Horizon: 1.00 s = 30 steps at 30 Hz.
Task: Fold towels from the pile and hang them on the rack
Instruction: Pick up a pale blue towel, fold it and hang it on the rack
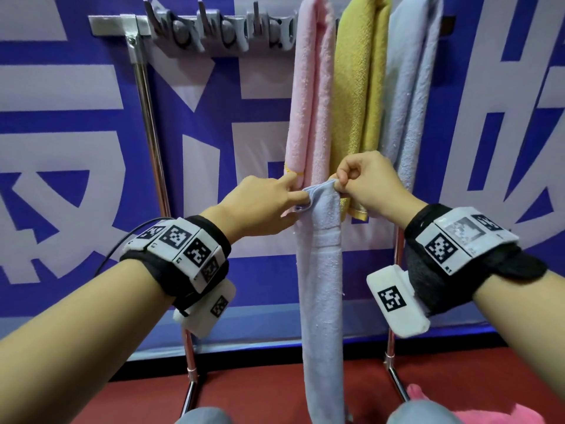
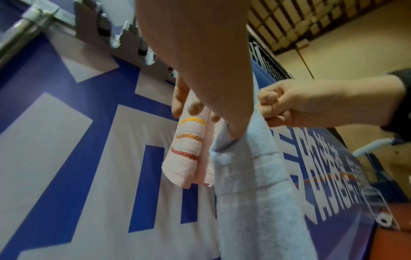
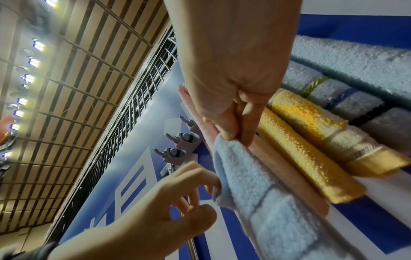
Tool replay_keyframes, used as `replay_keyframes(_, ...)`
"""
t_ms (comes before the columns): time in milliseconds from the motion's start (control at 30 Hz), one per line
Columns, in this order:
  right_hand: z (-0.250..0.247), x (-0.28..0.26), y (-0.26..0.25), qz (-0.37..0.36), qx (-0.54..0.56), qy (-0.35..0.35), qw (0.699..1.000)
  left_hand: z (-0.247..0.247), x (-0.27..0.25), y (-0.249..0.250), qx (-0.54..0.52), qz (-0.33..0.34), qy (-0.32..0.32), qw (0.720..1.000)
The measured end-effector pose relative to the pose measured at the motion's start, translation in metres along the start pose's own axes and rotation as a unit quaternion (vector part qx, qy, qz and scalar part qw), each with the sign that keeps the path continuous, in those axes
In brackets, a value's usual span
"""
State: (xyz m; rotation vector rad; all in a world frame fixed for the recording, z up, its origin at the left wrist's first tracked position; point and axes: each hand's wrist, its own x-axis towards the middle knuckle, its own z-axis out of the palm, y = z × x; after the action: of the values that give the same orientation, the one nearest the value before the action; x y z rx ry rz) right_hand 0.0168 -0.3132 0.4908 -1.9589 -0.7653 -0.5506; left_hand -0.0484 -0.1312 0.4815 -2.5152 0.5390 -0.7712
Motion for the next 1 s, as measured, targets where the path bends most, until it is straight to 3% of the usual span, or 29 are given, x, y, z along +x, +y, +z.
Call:
replay_keyframes(67,0.0,0.001,0.001,-0.002,0.01,0.001,1.0,0.004,0.001,0.001,0.0,-0.034,-0.047,0.998)
replay_keyframes(133,0.0,0.001,0.002,0.0,0.01,-0.002,1.0,0.006,0.003,0.003,-0.016,-0.054,-0.053,0.997)
replay_keyframes(233,-0.001,-0.001,0.002,0.003,0.003,-0.003,1.0,0.009,0.008,0.0,-0.074,-0.103,-0.016,0.992)
replay_keyframes(300,-0.004,-0.003,-0.001,0.0,0.001,0.012,1.0,0.004,0.01,-0.005,-0.173,-0.14,0.027,0.974)
replay_keyframes(467,-0.018,0.009,-0.011,0.003,0.05,0.041,0.998,-0.021,0.014,-0.007,-0.423,-0.21,0.117,0.874)
replay_keyframes(600,-0.035,0.015,-0.029,-0.009,0.129,0.042,0.991,-0.042,0.011,-0.013,-0.598,-0.183,0.153,0.765)
replay_keyframes(633,-0.036,0.017,-0.031,-0.017,0.147,0.047,0.988,-0.044,0.012,-0.015,-0.603,-0.186,0.155,0.76)
replay_keyframes(767,-0.014,0.023,-0.025,0.015,0.05,0.056,0.997,-0.039,0.018,-0.014,-0.499,-0.251,0.085,0.825)
replay_keyframes(833,-0.012,0.026,-0.028,0.031,0.054,0.066,0.996,-0.046,0.019,-0.015,-0.508,-0.24,0.095,0.822)
replay_keyframes(933,-0.023,0.029,-0.043,0.012,0.143,0.063,0.988,-0.061,0.009,-0.024,-0.575,-0.201,0.151,0.779)
replay_keyframes(1000,-0.022,0.032,-0.048,-0.016,0.159,0.048,0.986,-0.059,0.008,-0.031,-0.551,-0.214,0.153,0.792)
